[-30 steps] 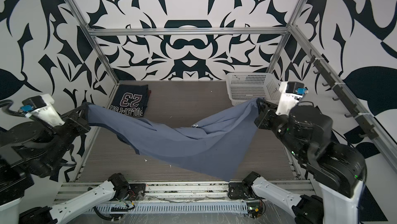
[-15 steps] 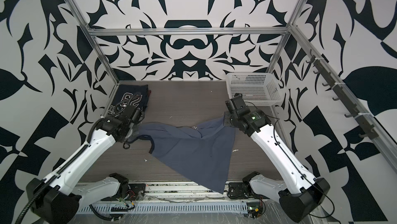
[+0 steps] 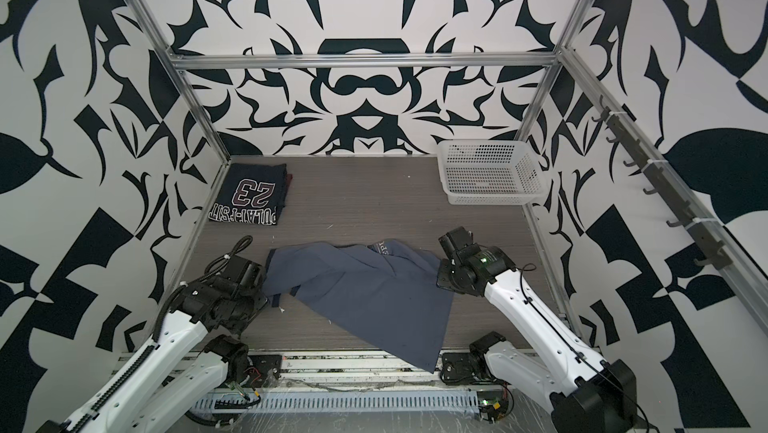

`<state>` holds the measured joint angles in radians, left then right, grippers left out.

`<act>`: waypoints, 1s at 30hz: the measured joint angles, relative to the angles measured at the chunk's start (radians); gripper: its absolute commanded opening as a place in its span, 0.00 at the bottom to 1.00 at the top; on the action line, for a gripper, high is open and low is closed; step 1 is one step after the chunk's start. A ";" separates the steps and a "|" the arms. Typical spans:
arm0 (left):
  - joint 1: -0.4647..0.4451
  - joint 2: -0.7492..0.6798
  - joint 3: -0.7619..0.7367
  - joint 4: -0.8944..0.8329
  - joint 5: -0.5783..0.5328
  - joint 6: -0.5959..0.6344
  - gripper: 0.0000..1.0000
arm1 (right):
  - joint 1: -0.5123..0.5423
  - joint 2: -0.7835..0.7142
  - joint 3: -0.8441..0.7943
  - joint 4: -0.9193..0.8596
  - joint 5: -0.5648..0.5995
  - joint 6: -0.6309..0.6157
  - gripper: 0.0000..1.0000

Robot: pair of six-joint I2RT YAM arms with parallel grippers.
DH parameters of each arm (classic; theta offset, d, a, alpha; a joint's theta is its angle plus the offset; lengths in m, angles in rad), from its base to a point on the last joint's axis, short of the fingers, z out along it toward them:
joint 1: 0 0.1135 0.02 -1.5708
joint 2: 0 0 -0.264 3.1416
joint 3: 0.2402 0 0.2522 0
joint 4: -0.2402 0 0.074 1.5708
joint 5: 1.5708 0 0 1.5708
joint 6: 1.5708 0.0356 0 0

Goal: Fold and stack the tank tops
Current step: 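Lower the stretched top onto the table center with both grippers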

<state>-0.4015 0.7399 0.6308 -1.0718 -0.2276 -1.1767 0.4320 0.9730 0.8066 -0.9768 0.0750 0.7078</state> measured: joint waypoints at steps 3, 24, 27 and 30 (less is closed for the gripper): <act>0.005 0.136 0.234 -0.015 -0.047 0.079 0.73 | -0.005 -0.021 0.005 -0.006 0.026 -0.001 0.00; 0.284 0.979 0.501 0.298 0.166 0.442 0.49 | -0.012 -0.037 0.010 0.014 0.031 -0.005 0.00; 0.283 0.988 0.480 0.319 0.206 0.452 0.30 | -0.012 -0.035 0.010 0.018 0.031 -0.008 0.00; 0.283 0.988 0.478 0.331 0.237 0.460 0.03 | -0.013 -0.021 0.020 0.016 0.034 -0.014 0.00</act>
<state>-0.1181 1.7283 1.1088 -0.7410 0.0090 -0.7162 0.4194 0.9520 0.8265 -0.9611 0.1093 0.6937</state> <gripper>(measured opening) 0.180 0.055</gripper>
